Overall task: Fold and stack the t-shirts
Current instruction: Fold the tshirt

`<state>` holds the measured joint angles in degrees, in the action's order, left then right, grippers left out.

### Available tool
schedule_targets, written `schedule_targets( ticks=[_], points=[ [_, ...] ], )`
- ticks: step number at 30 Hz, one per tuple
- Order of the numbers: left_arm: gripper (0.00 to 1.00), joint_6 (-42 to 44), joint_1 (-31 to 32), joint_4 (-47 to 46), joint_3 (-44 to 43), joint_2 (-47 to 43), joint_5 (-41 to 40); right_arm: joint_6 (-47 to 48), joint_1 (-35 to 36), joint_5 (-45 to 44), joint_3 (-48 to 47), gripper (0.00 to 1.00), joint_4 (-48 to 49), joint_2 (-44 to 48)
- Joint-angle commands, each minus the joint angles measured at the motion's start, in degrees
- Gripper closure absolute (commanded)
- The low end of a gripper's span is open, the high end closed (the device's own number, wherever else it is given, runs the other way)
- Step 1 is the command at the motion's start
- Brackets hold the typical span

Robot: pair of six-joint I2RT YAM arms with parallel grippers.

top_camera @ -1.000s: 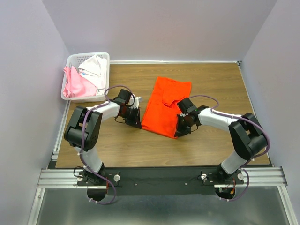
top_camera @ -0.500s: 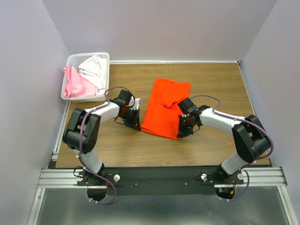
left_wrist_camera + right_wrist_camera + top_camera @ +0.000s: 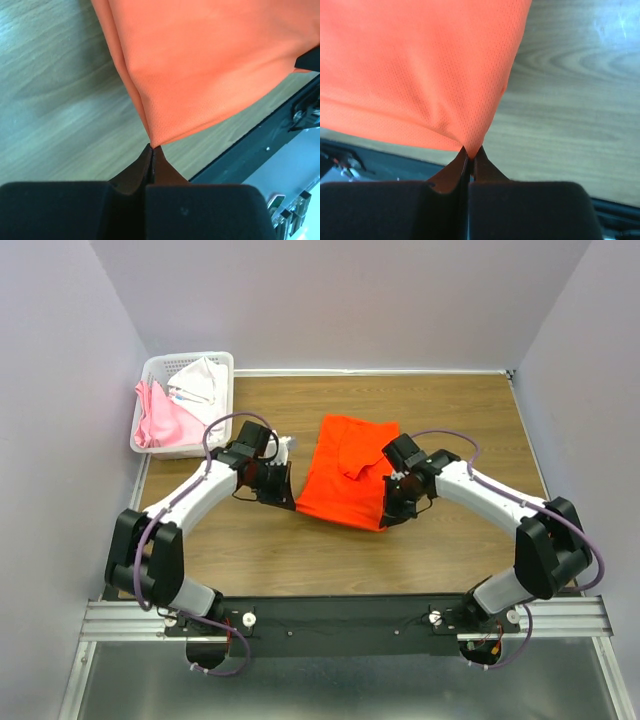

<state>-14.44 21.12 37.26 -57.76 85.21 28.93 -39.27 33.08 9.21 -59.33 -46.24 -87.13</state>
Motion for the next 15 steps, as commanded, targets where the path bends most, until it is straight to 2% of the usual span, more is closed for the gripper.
schedule_targets(
  ticks=[1, 8, 15],
  points=[
    [1.00, -3.31, -0.21, 4.14, 0.45, -5.92, -2.74, 2.17, 0.23, 0.10, -2.80, 0.94, -11.85, 2.84],
    [1.00, -11.82, -0.12, 5.19, 4.23, -17.95, -0.89, 2.27, 0.32, 2.65, -6.85, 0.95, -20.73, 6.09],
    [1.00, -15.53, -0.03, 8.89, 2.22, -22.98, -0.54, 0.16, 0.23, 2.65, -13.53, 0.96, -27.15, 7.15]
  ],
)
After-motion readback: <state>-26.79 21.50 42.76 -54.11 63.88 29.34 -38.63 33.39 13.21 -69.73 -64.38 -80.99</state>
